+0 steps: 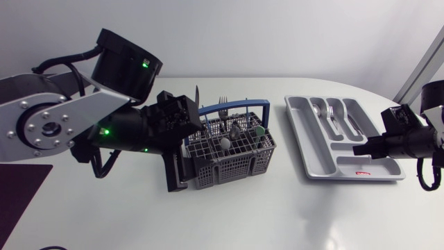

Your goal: Unload the cutlery basket into the drawer organizer.

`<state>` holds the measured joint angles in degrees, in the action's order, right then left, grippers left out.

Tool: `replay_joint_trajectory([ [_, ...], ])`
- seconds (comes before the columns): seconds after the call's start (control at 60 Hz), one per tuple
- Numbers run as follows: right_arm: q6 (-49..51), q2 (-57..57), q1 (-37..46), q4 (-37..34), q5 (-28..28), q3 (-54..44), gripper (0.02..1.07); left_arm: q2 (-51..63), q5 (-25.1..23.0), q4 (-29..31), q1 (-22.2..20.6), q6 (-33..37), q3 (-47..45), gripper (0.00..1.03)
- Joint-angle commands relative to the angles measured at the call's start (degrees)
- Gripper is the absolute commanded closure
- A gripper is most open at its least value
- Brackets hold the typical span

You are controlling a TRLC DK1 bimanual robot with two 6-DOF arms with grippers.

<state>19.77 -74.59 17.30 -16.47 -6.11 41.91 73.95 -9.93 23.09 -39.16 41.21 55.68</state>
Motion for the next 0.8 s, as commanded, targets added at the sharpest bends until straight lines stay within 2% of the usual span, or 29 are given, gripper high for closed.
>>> replay_joint_trajectory([
  [0.0,1.06,-2.84,0.89,2.32,1.19,-1.66,0.93,0.93,0.62,0.64,-0.66,1.24,1.54,0.14],
  [0.15,1.15,-5.04,0.98,8.12,5.67,-3.68,0.92,1.11,1.67,1.08,-1.54,0.98,1.80,0.14],
  [0.267,0.97,-6.54,0.72,9.70,7.25,-3.85,0.91,1.46,1.94,1.08,-2.15,0.71,1.89,0.14],
  [0.333,0.80,-8.03,0.63,10.32,8.57,-3.33,0.82,1.72,2.46,1.08,-2.94,0.36,1.98,0.14],
  [0.45,0.80,-9.35,-0.69,10.76,10.15,-3.15,0.53,1.98,3.17,1.08,-3.91,-0.17,1.89,0.14],
  [0.533,0.62,-9.35,-1.48,10.76,10.50,-3.06,0.44,2.07,3.25,1.08,-4.09,-0.52,1.89,0.14],
  [0.6,0.45,-8.65,-1.66,10.67,10.50,-2.71,0.40,1.98,3.25,1.08,-4.09,-0.69,1.89,0.14],
  [0.7,0.36,-5.22,-2.36,8.56,10.15,-2.18,0.40,1.46,3.25,1.34,-3.91,-0.78,1.45,0.14],
  [0.783,-0.61,-0.12,-3.76,4.78,7.69,-1.57,0.40,0.75,3.25,1.96,-3.56,-1.22,1.18,0.14],
])
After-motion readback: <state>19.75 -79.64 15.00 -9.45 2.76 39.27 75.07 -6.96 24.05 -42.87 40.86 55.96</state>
